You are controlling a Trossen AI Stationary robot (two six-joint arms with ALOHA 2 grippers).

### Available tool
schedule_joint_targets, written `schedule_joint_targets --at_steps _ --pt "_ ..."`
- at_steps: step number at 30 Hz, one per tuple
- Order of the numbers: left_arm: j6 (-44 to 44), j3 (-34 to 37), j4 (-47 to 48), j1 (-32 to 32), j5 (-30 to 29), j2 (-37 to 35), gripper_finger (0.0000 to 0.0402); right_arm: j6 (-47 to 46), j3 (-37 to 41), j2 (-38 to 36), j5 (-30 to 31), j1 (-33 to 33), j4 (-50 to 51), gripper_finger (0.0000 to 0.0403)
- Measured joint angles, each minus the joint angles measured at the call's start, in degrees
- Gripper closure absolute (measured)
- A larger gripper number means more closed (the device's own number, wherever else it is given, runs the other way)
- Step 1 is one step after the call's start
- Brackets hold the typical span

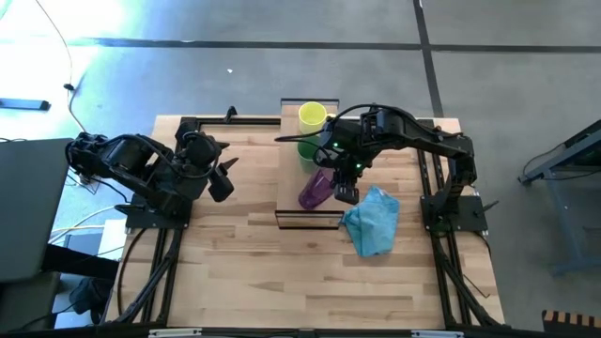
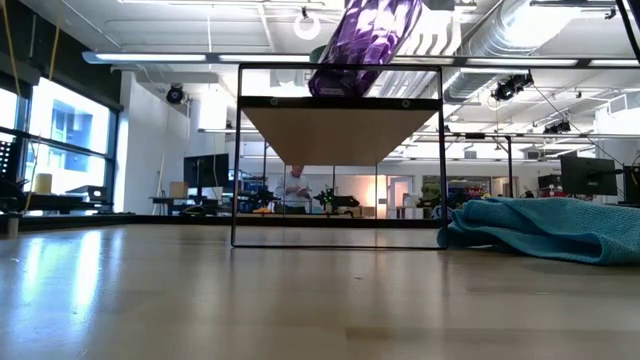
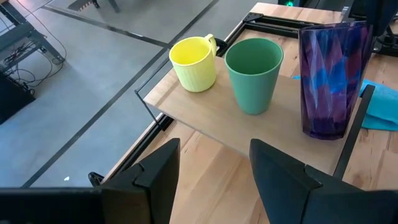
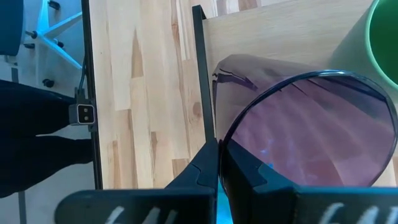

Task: Stack small to large cups/mugs on shelf
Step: Put the purple glass on the shelf

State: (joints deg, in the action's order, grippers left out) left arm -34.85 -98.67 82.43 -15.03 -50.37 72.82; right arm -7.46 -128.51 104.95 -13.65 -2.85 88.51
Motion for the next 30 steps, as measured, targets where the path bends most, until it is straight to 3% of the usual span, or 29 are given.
schedule_joint_targets --at_steps 12,21,30 --pt "-0.15 0.00 -0.02 0.00 -0.02 0.02 0.0218 0.02 0.00 -0.02 -0.17 -0.02 -0.26 0.0401" --pt "-0.17 0.00 -0.02 0.00 -0.02 0.02 0.0218 0.00 0.00 -0.02 -0.28 0.00 -0.90 0.0367" --pt "-0.17 -0.01 -0.03 -0.02 -0.02 0.02 0.0218 0.47 0.00 -0.02 0.19 0.00 -0.92 0.0370"
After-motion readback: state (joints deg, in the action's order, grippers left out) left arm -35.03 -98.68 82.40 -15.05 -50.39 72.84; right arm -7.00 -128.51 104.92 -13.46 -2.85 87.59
